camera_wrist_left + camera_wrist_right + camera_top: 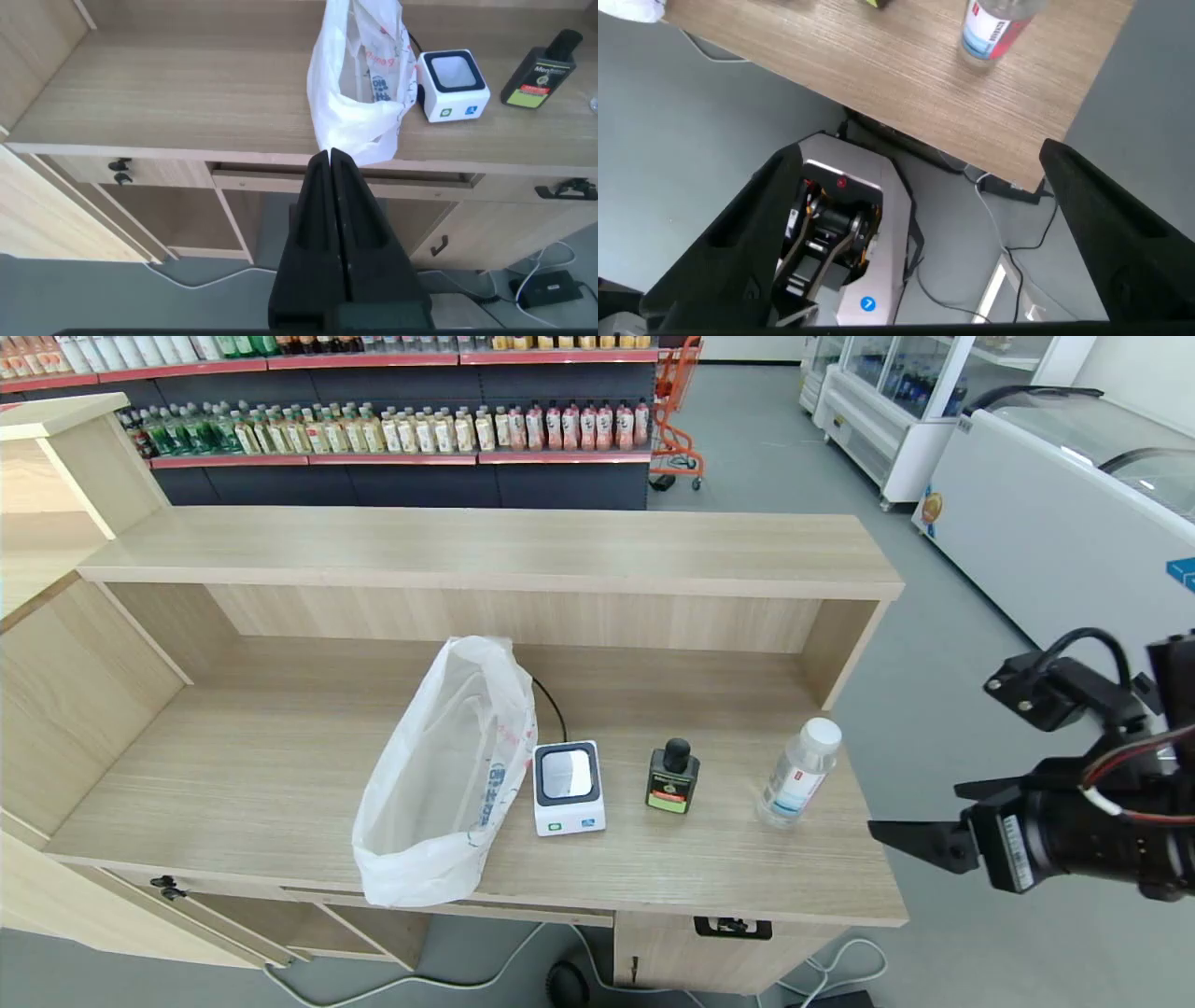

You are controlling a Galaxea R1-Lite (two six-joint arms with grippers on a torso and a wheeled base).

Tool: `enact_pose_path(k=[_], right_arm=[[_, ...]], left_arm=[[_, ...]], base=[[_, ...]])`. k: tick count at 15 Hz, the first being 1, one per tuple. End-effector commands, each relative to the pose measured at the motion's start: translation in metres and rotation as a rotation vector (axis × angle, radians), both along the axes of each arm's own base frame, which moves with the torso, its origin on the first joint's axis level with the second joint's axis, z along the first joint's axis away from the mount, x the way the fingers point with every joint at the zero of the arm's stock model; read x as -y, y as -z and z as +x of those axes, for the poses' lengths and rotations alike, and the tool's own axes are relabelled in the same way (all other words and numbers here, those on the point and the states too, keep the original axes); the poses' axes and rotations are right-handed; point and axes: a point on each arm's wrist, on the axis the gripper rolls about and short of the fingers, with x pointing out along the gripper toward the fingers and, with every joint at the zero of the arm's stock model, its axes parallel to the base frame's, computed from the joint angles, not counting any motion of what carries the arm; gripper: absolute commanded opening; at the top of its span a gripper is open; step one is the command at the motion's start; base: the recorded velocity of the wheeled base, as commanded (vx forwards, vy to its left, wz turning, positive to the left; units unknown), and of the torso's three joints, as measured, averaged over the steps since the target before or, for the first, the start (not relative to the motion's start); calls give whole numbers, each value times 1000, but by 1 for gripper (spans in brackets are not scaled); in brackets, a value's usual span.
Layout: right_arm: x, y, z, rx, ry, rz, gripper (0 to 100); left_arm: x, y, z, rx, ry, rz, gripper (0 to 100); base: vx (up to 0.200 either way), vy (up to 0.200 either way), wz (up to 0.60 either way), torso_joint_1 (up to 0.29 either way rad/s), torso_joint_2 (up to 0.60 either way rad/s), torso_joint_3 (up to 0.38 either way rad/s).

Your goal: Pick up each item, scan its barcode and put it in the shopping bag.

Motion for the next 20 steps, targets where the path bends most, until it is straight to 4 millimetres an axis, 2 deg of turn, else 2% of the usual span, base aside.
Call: enact_pose_path(k=[1,5,9,13,20], right_arm=[[-22,45,26,-116,-39,-56,100],[-41,77,58,-129,-27,-94,100],[-73,96,89,-66,-62,-87,100],[-101,106,113,22,-105,-48,100],[-116,115,144,141,-150,-92,100]], left_arm=[[0,0,0,1,-1,0,0],[0,0,0,1,1,0,0],[0,0,0,0,1,0,0],[0,0,0,0,1,0,0],[0,0,0,0,-1,0,0]], base=[[0,0,0,0,0,0],[0,0,0,0,0,0],[0,0,0,0,0,0],[0,0,0,0,0,0],[0,0,0,0,0,0]])
